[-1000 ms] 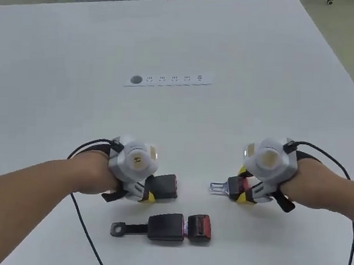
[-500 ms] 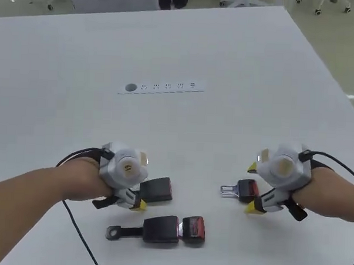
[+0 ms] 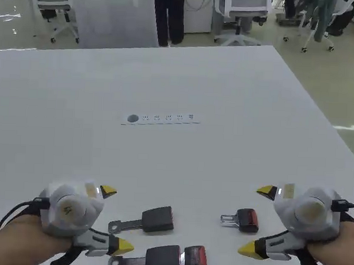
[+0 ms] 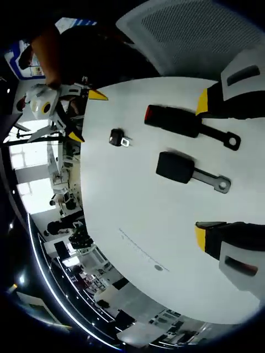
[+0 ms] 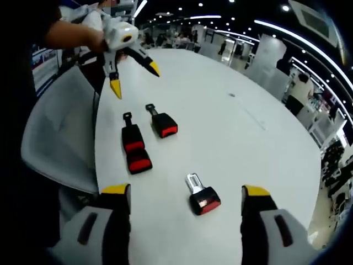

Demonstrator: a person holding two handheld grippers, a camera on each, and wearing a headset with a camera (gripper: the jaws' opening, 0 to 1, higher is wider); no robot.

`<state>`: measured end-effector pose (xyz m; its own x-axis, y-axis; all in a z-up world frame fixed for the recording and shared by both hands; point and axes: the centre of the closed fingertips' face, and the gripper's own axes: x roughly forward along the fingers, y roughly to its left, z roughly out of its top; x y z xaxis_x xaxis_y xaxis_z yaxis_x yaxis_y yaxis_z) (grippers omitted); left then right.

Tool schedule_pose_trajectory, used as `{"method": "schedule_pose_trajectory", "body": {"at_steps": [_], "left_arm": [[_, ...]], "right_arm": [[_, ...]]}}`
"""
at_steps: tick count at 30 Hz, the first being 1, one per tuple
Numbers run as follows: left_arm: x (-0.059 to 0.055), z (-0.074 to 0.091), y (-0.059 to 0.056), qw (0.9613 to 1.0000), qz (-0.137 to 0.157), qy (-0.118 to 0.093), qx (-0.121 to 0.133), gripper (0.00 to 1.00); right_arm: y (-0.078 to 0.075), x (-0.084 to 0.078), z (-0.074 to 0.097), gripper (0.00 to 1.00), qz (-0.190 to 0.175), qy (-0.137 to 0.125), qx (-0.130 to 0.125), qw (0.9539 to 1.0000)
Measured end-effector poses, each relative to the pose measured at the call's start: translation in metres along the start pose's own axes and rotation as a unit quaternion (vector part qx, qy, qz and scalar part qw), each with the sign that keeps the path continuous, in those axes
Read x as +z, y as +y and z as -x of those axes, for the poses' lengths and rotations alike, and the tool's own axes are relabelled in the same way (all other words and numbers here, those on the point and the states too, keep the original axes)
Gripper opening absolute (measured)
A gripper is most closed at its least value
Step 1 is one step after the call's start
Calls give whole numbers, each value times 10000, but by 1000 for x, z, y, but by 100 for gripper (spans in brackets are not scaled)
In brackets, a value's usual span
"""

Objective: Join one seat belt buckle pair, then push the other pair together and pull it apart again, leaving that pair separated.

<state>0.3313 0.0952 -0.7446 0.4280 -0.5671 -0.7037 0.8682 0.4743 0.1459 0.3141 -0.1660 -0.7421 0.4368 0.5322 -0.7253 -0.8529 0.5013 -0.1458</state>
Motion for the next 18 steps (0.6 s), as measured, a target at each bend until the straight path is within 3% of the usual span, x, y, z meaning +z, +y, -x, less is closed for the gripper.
{"method": "schedule_pose_trajectory", "body": {"at_steps": [3,5,6,8,9,10,11,13,18], "left_arm": [[-10,22,-7,9989,261,-204,318,80],[-10,34,-9,9971,468,-387,469,87],[-7,42,-12,9955,542,-583,522,91],[1,53,-22,9912,647,-1047,485,100],[0,55,-30,9901,768,-1127,331,100],[-2,58,-33,9897,797,-1148,298,100],[-8,60,-34,9908,756,-1067,347,100],[-12,62,-37,9913,727,-1035,369,100],[-12,66,-32,9906,776,-996,536,100]], "right_arm": [[8,-6,17,85,29,-24,-84,10000],[13,-10,29,85,-46,-71,-110,9999],[15,-13,36,87,-156,-88,-141,9997],[14,-10,45,92,-38,-318,-354,9989],[15,-8,47,96,-58,-464,-408,9981],[18,-6,47,100,-116,-588,-446,9972],[27,-10,49,100,-78,-564,-316,9979],[32,-16,48,100,-119,-487,-313,9983],[32,-16,51,100,-363,-568,-410,9969]]}}
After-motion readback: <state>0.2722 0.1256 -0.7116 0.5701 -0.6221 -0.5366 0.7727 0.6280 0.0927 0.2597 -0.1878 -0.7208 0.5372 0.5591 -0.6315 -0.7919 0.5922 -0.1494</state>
